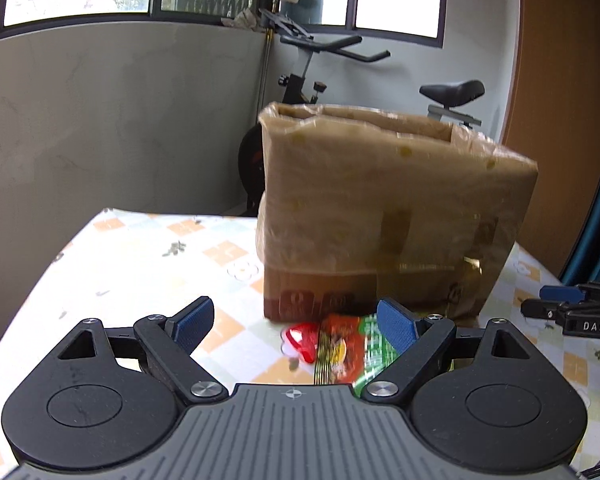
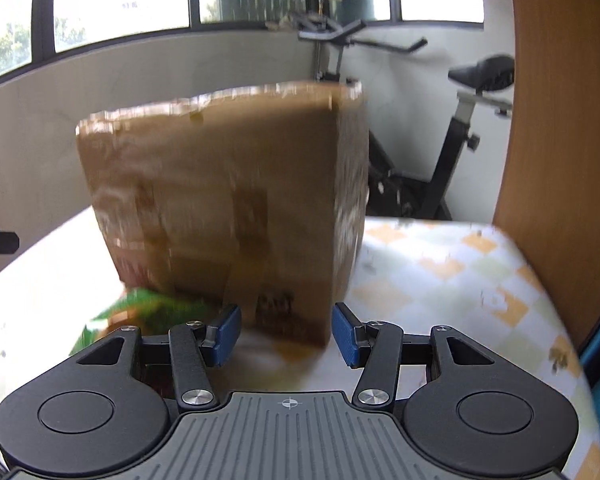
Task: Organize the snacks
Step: 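Withdraw both open tools from the box back toward the snack pile, then grasp the green corn snack bag with the left tool while the right tool grasps the red pack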
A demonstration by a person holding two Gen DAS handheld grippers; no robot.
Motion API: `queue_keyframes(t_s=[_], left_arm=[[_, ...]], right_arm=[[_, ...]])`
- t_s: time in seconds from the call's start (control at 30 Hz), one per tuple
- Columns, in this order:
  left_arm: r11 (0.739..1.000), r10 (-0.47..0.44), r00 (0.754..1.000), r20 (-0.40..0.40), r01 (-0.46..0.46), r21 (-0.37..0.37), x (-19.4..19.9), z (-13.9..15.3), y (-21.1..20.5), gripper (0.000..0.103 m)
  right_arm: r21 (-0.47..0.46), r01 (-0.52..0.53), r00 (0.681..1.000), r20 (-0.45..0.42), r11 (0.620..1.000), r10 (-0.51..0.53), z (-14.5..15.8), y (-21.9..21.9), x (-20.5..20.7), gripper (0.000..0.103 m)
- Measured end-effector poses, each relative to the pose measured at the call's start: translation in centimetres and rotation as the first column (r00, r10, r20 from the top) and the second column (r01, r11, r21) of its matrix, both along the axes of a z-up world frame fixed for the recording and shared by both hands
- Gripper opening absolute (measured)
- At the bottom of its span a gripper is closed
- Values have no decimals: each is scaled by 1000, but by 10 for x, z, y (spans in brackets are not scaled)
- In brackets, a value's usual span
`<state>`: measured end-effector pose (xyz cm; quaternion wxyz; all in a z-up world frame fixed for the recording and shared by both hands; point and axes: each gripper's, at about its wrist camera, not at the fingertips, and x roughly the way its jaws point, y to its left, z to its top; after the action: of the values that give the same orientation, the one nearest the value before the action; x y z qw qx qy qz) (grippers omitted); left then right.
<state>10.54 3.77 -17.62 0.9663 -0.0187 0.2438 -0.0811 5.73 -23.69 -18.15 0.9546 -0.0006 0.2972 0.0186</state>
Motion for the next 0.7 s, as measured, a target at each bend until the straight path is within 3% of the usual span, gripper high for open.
queue_keyframes(t_s=[0.17,0.3,0.7], left_arm=[[1000,-6,1000,-29,5,-26,-6,-24,-5,90],[999,3,998,-56,-6,-51,-9,-39,-8,90],[998,20,995,-97,-25,-56,-16,-65,-16,90]], right_arm=[[-3,-59,995,-84,998,58,-34,17,-8,48],[-23,-116,984,-135,993,112,-52,36,-11,55],[-108,-251,955,-190,962,228,-73,77,-11,68]])
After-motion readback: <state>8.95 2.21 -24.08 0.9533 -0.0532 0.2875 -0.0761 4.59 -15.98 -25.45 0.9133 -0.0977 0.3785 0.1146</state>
